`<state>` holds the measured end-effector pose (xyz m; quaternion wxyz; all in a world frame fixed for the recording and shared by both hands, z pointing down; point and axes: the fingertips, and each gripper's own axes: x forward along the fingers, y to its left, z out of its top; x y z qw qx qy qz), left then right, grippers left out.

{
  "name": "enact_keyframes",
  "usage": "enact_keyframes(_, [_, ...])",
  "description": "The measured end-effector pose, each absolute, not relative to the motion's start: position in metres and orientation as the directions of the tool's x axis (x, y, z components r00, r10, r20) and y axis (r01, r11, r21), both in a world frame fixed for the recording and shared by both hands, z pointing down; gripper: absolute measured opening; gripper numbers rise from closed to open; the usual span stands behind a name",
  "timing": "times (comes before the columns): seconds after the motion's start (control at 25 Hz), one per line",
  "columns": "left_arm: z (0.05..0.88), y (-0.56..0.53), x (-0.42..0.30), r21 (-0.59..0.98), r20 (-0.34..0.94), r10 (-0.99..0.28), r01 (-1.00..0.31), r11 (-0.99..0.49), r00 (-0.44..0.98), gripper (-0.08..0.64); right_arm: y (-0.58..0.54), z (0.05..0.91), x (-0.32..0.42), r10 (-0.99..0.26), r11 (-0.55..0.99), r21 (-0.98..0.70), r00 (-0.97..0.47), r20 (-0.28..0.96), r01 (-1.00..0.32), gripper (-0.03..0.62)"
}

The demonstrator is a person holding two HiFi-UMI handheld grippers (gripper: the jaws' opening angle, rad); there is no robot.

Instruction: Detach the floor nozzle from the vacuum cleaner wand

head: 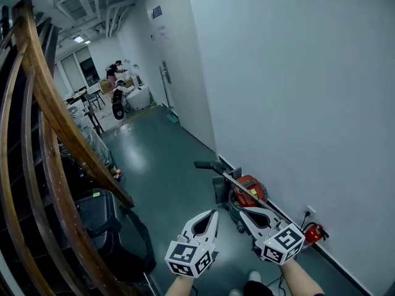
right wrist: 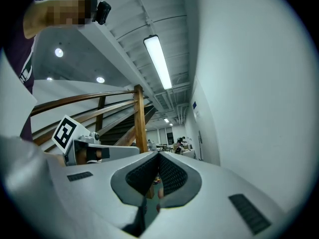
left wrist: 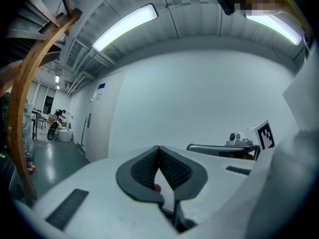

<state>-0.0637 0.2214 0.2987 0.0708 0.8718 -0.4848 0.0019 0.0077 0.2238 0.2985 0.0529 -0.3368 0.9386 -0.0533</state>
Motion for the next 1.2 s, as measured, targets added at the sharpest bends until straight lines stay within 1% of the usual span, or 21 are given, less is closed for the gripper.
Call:
enact_keyframes(0.32, [0.315, 0.168, -0.065, 0.136, 0.084, -0.845, -0.846, -0.515, 0.528, 0.003, 0.168, 0.312, 0.008, -0.640, 0.764, -0.142, -0.766, -0.052, -0.629, 0.017])
enact_keyframes(0.76, [0.344, 0.068, -0.063, 0.164, 0.126, -0.853, -0.858, -0.486, 0.507, 0.003, 0.061, 0.340, 0.007, -0.624, 0.773, -0.171, -0.781, -0.027, -0.611, 0.017])
enact_keyframes(1.2, [0.362, -0.016, -0.061, 0.187, 0.170, -0.870, -0.882, -0.433, 0.463, 0.003, -0.028, 0.364, 0.014, -0.595, 0.784, -0.220, -0.804, 0.001, -0.580, 0.017])
